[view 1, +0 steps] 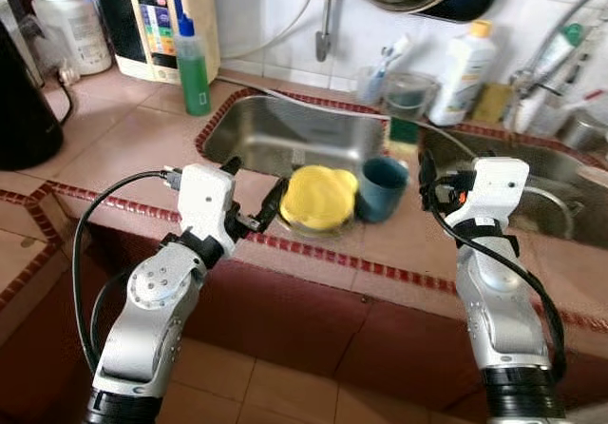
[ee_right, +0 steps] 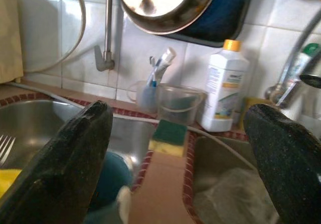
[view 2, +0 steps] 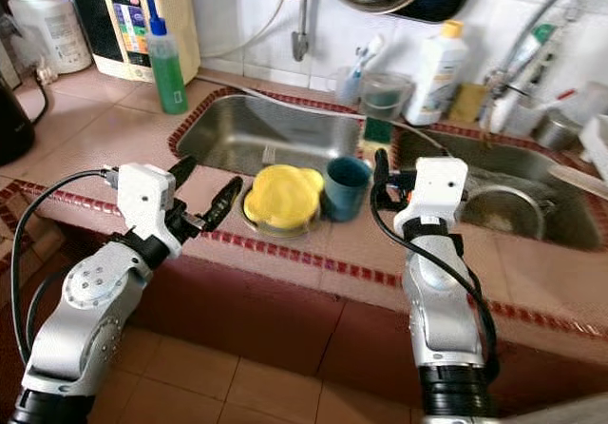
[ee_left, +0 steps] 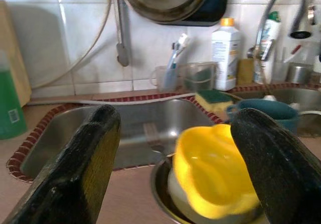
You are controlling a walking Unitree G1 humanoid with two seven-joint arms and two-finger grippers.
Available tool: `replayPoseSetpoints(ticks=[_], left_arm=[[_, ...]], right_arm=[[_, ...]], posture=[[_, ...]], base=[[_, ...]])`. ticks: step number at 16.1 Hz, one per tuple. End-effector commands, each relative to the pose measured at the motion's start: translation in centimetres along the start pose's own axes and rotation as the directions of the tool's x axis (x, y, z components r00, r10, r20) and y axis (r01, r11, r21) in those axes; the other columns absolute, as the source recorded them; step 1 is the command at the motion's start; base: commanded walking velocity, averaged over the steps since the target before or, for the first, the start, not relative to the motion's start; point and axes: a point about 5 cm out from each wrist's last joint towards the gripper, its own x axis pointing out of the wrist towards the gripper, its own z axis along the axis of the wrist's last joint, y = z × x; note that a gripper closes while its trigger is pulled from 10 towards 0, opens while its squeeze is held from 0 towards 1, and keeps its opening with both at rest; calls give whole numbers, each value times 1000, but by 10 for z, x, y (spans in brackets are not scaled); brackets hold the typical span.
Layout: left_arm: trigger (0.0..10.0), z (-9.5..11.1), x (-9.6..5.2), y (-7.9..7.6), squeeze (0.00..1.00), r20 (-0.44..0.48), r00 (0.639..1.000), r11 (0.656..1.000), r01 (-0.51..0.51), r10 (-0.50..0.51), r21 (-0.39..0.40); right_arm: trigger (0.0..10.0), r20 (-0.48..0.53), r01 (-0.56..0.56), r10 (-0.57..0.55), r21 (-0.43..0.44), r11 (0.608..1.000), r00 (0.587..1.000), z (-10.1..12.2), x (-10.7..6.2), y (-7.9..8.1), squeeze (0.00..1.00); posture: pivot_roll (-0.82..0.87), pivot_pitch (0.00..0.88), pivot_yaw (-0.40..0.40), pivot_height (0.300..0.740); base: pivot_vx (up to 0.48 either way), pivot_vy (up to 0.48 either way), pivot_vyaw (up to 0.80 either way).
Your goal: Kitchen organization
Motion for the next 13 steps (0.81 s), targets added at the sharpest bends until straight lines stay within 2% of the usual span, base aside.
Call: replayPoseSetpoints(ticks=[1, 2, 5, 8, 13], left_arm=[[10000, 0, 2, -1, 0, -7, 1000, 1000, 11, -11, -4], [10000, 0, 2, -1, 0, -5, 1000, 1000, 10, -10, -4], [10000, 4, 3, -1, 0, 38, 999, 1000, -18, 18, -1], [10000, 3, 3, -2, 0, 24, 1000, 1000, -17, 17, -2], [10000, 4, 1, -7, 0, 25, 1000, 1000, 14, -14, 10]], right_arm=[[10000, 18, 5, -5, -6, 1000, 1000, 5, 3, -2, 0], [10000, 20, 3, -2, -10, 1000, 1000, 5, 3, -1, 0], [10000, 24, -4, 4, -13, 1000, 1000, 5, 3, -1, 0], [10000, 25, -7, 8, -15, 1000, 1000, 6, 4, -1, 0], [10000, 35, -6, 7, -37, 999, 999, 9, 5, -12, 0]], posture=[[9, 0, -70, 732], [8, 0, -71, 732], [8, 0, -72, 732], [8, 0, -72, 732], [6, 0, -71, 732]], base=[[409, 0, 0], [360, 0, 0], [0, 0, 0], [0, 0, 0], [0, 0, 0]])
